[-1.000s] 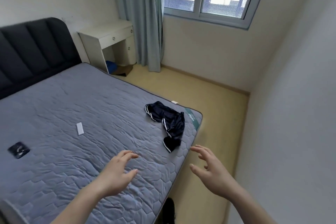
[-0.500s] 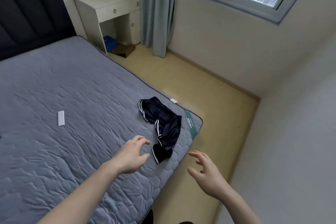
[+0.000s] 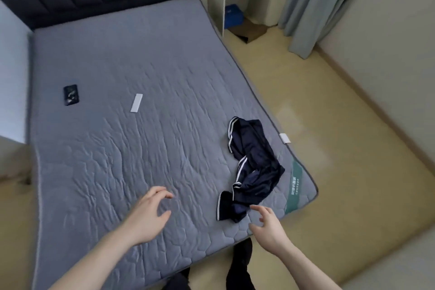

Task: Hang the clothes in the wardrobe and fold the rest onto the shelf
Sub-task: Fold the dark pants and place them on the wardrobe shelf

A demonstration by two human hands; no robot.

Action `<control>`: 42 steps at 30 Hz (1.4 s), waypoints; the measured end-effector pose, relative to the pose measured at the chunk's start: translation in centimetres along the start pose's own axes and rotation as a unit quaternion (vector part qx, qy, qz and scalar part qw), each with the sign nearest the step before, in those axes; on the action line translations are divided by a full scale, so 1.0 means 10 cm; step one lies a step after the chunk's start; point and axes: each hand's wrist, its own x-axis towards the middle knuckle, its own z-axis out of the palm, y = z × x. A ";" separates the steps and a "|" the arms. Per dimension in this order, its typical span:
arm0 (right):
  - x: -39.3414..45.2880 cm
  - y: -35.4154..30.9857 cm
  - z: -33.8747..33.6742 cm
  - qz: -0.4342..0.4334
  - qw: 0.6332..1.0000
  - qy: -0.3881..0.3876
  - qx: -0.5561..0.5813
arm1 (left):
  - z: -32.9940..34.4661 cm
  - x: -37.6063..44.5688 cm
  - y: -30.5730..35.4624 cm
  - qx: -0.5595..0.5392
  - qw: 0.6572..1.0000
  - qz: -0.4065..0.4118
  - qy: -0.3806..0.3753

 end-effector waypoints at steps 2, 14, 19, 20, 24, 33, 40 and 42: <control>0.40 0.09 0.02 0.002 0.999 -0.029 -0.030 | 0.16 0.08 -0.03 -0.010 0.999 -0.034 -0.007; 2.59 0.99 1.05 0.059 0.973 -0.133 -0.178 | 1.45 1.45 -0.37 -0.059 0.994 -0.088 -0.030; 3.06 1.23 1.43 0.087 0.959 -0.136 -0.235 | 1.94 1.75 -0.43 -0.086 0.993 -0.076 -0.041; 3.09 1.25 1.47 0.091 0.956 -0.134 -0.246 | 1.99 1.74 -0.44 -0.085 0.992 -0.074 -0.049; 2.93 1.17 1.42 0.076 0.973 -0.078 -0.202 | 1.96 1.57 -0.45 -0.074 0.993 -0.066 -0.060; 1.27 -0.19 0.34 -0.078 0.983 0.007 0.163 | 1.14 0.68 -0.18 -0.083 0.995 -0.036 -0.046; -0.36 -1.69 -0.19 -0.228 0.935 -0.057 0.265 | 0.43 -0.15 0.28 -0.178 0.983 0.025 0.030; -0.73 -1.99 -0.20 -0.262 0.921 -0.072 0.277 | 0.21 -0.37 0.36 -0.215 0.972 0.048 0.083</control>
